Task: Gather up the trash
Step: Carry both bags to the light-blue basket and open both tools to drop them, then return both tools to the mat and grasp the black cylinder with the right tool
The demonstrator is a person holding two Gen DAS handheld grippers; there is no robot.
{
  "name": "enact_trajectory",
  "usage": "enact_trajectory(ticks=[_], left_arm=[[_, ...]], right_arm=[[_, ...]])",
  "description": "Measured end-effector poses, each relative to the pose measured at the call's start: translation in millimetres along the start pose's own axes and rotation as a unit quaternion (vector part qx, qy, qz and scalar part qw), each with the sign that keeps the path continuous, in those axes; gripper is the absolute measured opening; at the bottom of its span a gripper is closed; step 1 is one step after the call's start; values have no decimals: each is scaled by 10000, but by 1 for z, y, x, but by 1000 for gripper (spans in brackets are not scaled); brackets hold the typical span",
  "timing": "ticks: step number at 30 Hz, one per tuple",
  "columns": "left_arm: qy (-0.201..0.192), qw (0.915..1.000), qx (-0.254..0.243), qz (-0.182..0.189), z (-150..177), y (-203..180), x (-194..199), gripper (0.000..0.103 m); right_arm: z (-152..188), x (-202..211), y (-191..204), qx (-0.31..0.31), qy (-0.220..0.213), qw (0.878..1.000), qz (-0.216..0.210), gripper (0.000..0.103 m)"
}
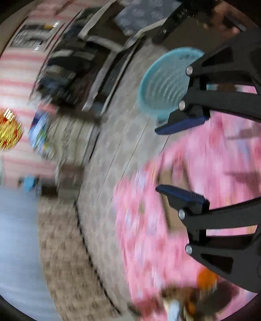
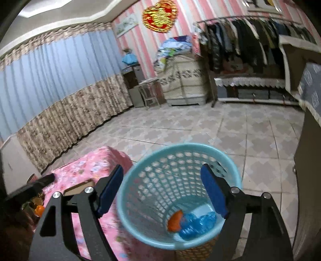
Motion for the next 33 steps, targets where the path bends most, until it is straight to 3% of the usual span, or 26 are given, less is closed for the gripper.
enact_trajectory(ticks=[4, 6, 8, 11, 14, 16, 17, 19, 22, 26, 27, 28, 29, 33], left_arm=[[-413, 9944, 183, -954, -8, 112, 61, 57], [-541, 9888, 206, -1378, -6, 160, 90, 67], [-654, 9792, 327, -1891, 6, 214, 119, 73], [-326, 9684, 799, -2339, 29, 288, 139, 74], [-88, 9571, 1384, -2545, 47, 348, 142, 73], [99, 9532, 1674, -2515, 61, 372, 142, 73], [139, 9528, 1689, -2518, 63, 375, 141, 73], [183, 9525, 1656, -2549, 64, 378, 139, 74], [302, 9575, 1653, -2343, 74, 372, 132, 74], [689, 9612, 1413, -2268, 84, 365, 113, 74], [792, 9620, 1358, -2234, 87, 362, 108, 74], [817, 9635, 1337, -2169, 90, 361, 106, 74], [806, 9655, 1301, -2105, 90, 358, 104, 74], [635, 9731, 978, -1988, 82, 339, 99, 74]], right_arm=[[-8, -1, 97, 623, 36, 9964, -576, 79], [-5, 1, 153, 822, 50, 9915, -1012, 79], [12, 3, 228, 1194, 166, 9777, -1722, 84], [53, 2, 319, 1831, 310, 9499, -2516, 94], [115, -9, 394, 2809, 597, 9145, -2848, 94], [152, -19, 420, 3290, 864, 8964, -2843, 94], [166, -23, 429, 3487, 925, 8886, -2832, 94], [184, -32, 437, 3754, 998, 8846, -2580, 94], [191, -43, 436, 3577, 1152, 8942, -2434, 94], [196, -67, 437, 3432, 1557, 8967, -2321, 93], [197, -68, 438, 3437, 1607, 8955, -2326, 92], [199, -70, 438, 3441, 1685, 8924, -2383, 77], [201, -69, 438, 3464, 1692, 8919, -2363, 72], [186, -53, 435, 3321, 1451, 8965, -2550, 72]])
Point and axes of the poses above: each gripper's, at about its wrist camera, not at the fingertips, and x roughly against the way its jaws point, y to its left, z to its underside, the point moved 3 cm from there along -x, roughly the way its jaws point, and after that the axes turned 1 degree about -z, right-handed, at the moved point
